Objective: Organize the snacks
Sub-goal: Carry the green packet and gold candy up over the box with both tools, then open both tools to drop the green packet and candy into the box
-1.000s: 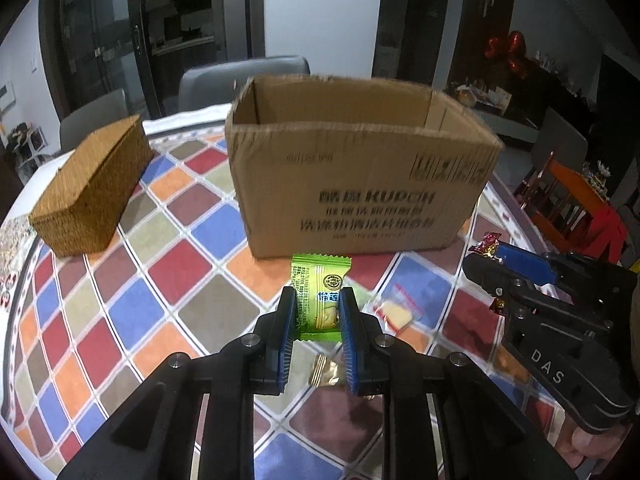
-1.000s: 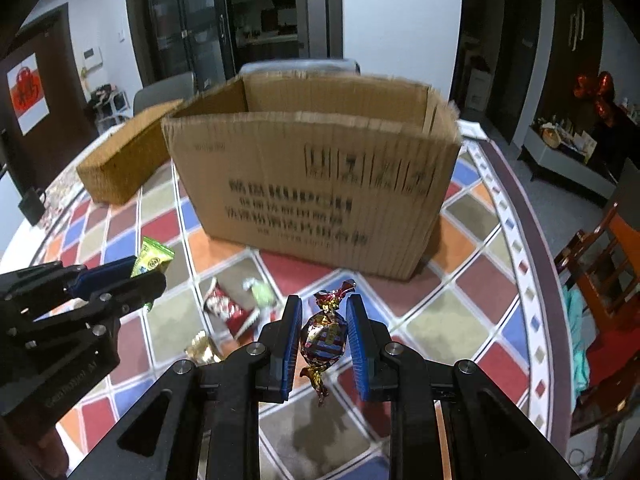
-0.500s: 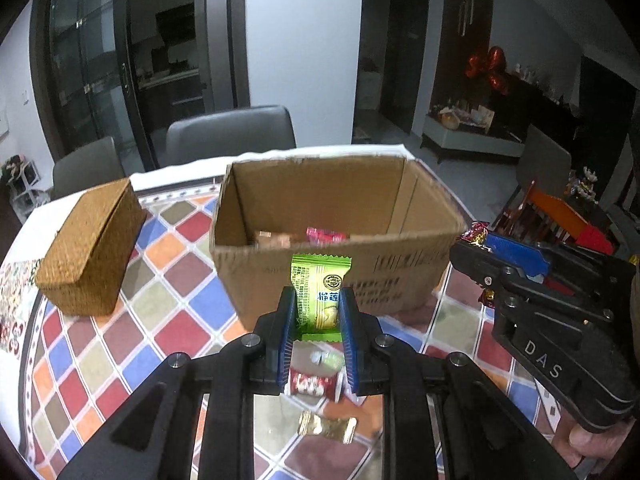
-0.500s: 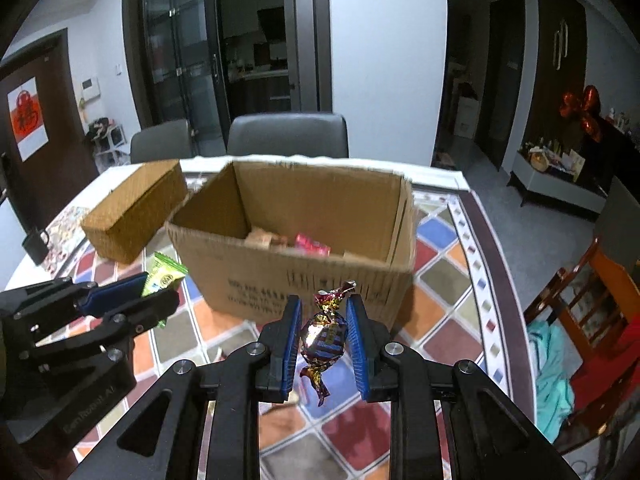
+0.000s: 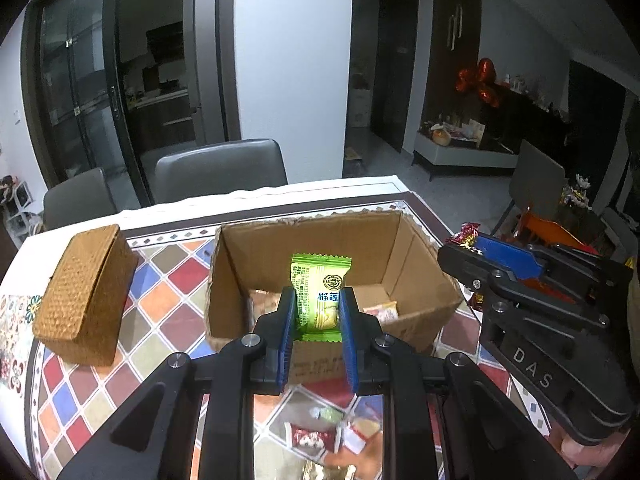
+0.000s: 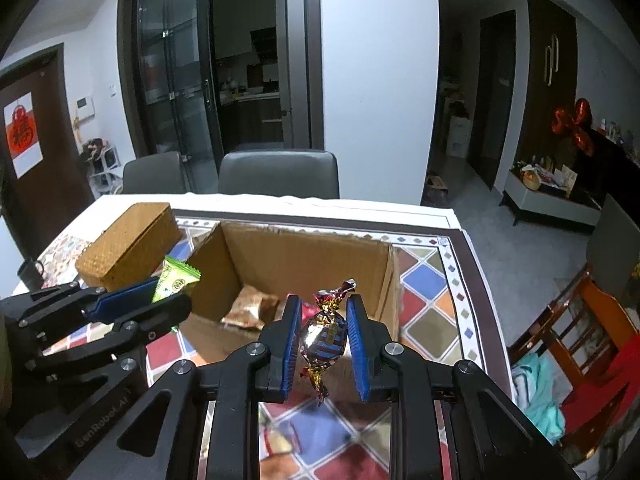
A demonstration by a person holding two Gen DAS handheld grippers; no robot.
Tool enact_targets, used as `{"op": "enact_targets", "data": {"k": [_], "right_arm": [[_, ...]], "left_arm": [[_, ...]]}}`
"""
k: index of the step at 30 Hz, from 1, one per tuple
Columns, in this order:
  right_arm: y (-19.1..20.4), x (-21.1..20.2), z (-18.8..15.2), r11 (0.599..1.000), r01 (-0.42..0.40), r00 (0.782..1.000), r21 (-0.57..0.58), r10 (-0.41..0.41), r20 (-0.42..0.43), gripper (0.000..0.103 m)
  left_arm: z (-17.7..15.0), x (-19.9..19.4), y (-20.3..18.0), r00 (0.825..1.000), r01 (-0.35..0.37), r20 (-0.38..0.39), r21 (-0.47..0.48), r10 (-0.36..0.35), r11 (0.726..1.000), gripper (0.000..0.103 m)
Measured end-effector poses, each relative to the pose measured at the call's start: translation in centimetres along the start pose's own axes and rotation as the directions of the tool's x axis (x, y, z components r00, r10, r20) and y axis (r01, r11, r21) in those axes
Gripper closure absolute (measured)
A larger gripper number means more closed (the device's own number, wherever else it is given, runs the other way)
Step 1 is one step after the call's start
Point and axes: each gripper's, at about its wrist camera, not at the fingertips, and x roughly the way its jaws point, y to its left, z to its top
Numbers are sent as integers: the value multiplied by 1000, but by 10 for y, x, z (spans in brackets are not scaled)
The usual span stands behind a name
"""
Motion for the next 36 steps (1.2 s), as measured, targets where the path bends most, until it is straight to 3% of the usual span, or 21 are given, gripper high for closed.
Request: {"op": "enact_targets", "data": {"k": [22,25,28,32,36], "right_arm": [[0,85,17,1000,-11,998,12,12,-68,79],[4,96,17,1000,-7,997,3,7,-83,79],[4,99,16,1000,9,997,6,-8,-82,77],[-1,99,18,999,30,997,36,-27,-76,55],[-6,92,18,997,55,997,53,-52,-60,42]], "left_arm": [[12,79,30,998,15,-60,-16,-16,1000,79],[11,80,33,998,3,-55,-26,-4,1000,56],[9,79,39,999,-17,-46,-43,15,999,44],[10,74,45,998,-53,-32,-51,52,997,30],[9,64,46,996,-92,-9,-51,92,994,19]]}}
